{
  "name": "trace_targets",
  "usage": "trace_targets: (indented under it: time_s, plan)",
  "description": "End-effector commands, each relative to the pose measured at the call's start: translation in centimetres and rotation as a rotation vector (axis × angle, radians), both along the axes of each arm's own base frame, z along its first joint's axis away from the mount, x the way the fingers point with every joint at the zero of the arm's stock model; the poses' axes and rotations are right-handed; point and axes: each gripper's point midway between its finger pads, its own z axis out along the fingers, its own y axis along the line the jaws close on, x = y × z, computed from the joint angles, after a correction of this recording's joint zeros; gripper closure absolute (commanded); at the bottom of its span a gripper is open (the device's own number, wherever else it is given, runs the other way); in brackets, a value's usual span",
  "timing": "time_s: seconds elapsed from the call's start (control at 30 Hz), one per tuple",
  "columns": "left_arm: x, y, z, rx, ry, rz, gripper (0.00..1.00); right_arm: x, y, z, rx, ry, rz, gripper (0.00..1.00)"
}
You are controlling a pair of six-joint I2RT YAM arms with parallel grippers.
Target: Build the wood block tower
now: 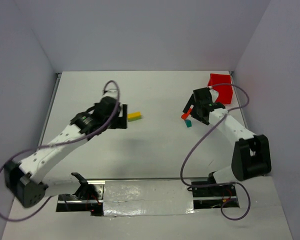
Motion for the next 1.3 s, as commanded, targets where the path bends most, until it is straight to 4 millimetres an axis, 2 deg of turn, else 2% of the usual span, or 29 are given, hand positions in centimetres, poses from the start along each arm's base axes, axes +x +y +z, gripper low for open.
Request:
trace_targets:
  time_s: [0.0,0.03,0.07,0.13,0.17,0.2,0.23,0.27,0.3,0.33,0.37,0.47,0.5,0.6,0.67,0.8,0.9,1.03,1.27]
  plan:
    - [2.9,-9.6,1.6,-0.061,-0.039,-0.128,0.02,-0.7,-2.3,7.3,0.022,-0.226,-0.102,0.0]
    - [3.8,-12.2,1.3,-0.064,-0.031,-0.203,0.03,-1.6,-3.3,9.8,0.02,-0.299,-0.122,0.0]
    - [5.7,-15.4,0.2,-0.07,0.001,-0.254,0.06,-2.4,-4.0,10.4,0.01,-0.311,-0.132,0.0]
    - [7.6,-18.8,-0.5,-0.098,-0.005,-0.315,0.09,-4.5,-6.7,11.8,-0.032,-0.323,-0.2,0.0]
    - [10.0,-21.3,-1.0,-0.101,-0.049,-0.345,0.11,-5.8,-7.6,13.8,-0.032,-0.381,-0.219,0.0]
    - [11.2,-22.6,-1.3,-0.106,-0.06,-0.361,0.12,-6.9,-9.3,14.5,-0.062,-0.391,-0.242,0.0]
    - [12.1,-23.8,-2.0,-0.092,-0.061,-0.395,0.16,-7.7,-10.0,15.2,-0.069,-0.413,-0.254,0.0]
    - [13.6,-26.8,-3.0,-0.116,-0.053,-0.444,0.2,-8.9,-10.1,16.9,-0.053,-0.473,-0.239,0.0]
    - [14.1,-28.2,-3.2,-0.122,-0.058,-0.465,0.22,-9.6,-10.8,17.5,-0.063,-0.493,-0.239,0.0]
    - [14.7,-29.4,-3.8,-0.108,-0.065,-0.494,0.24,-10.1,-10.6,17.9,-0.055,-0.512,-0.227,0.0]
    - [15.3,-31.6,-4.8,-0.099,-0.077,-0.518,0.24,-11.0,-10.0,18.7,-0.032,-0.543,-0.194,0.0]
    - [16.1,-34.6,-6.6,-0.057,-0.105,-0.57,0.26,-11.6,-8.6,19.1,0.024,-0.581,-0.14,0.0]
    - [16.0,-35.6,-6.8,-0.065,-0.115,-0.592,0.25,-11.8,-7.6,19.7,0.063,-0.617,-0.093,0.0]
    - [16.5,-37.3,-8.9,-0.074,-0.109,-0.625,0.24,-12.0,-6.2,19.4,0.112,-0.619,-0.028,0.0]
    - [16.2,-38.1,-10.2,-0.079,-0.097,-0.651,0.24,-12.3,-5.8,19.8,0.119,-0.631,-0.005,0.0]
    - [15.3,-39.3,-11.3,-0.082,-0.126,-0.689,0.25,-12.8,-4.8,20.6,0.139,-0.663,0.045,0.0]
    - [16.2,-39.5,-12.3,-0.063,-0.128,-0.655,0.25,-12.7,-4.0,20.7,0.153,-0.659,0.087,0.0]
    - [17.6,-39.3,-13.7,-0.012,-0.136,-0.604,0.31,-13.1,-3.0,20.9,0.168,-0.666,0.137,0.0]
    - [18.5,-38.4,-14.6,-0.029,-0.117,-0.587,0.38,-13.0,-2.0,20.5,0.173,-0.656,0.184,0.0]
